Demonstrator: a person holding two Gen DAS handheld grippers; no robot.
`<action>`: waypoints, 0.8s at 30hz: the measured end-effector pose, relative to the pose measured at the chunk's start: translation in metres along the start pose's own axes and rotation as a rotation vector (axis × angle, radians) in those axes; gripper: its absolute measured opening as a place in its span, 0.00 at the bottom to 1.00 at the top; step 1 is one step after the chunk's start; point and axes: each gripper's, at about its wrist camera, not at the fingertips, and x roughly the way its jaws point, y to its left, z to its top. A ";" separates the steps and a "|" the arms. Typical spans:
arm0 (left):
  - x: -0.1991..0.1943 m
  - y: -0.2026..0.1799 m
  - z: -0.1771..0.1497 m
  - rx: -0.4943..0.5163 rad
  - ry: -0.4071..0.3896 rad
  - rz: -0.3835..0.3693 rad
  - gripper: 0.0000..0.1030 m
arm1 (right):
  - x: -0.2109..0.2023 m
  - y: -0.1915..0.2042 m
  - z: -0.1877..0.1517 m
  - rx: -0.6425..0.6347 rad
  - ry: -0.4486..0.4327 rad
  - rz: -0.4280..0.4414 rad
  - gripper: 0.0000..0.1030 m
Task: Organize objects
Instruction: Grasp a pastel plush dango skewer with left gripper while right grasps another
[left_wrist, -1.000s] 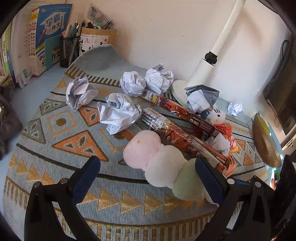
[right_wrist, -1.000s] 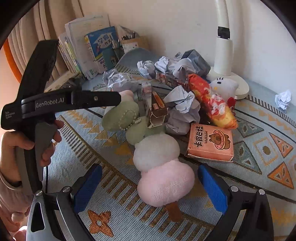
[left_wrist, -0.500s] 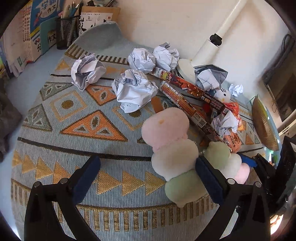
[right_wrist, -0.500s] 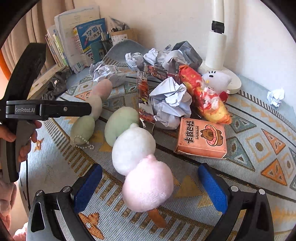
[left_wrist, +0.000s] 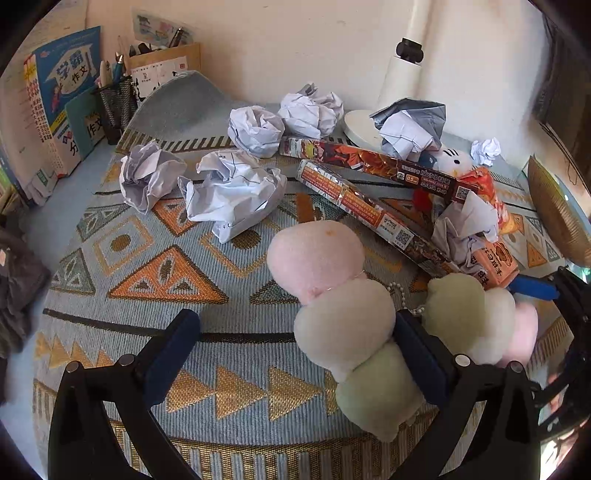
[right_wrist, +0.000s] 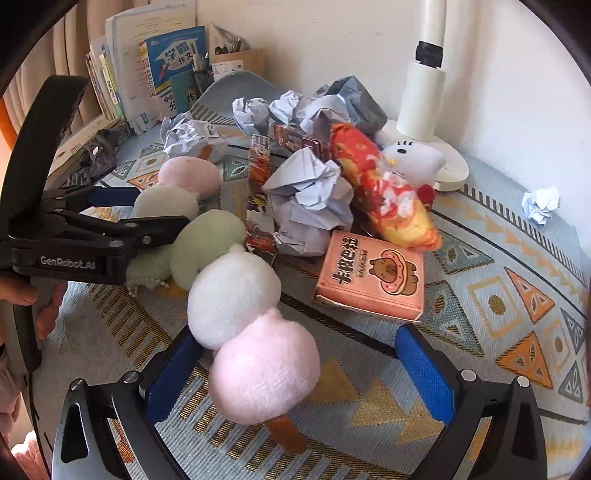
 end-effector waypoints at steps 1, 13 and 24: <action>-0.005 0.011 -0.003 0.007 0.021 -0.014 1.00 | -0.001 0.000 -0.002 -0.005 0.002 -0.007 1.00; -0.019 0.014 -0.006 -0.122 0.047 -0.047 0.99 | 0.001 0.004 -0.001 -0.012 0.005 -0.021 1.00; -0.006 -0.008 -0.016 -0.018 -0.005 0.119 1.00 | 0.000 0.004 -0.001 -0.017 0.003 -0.008 1.00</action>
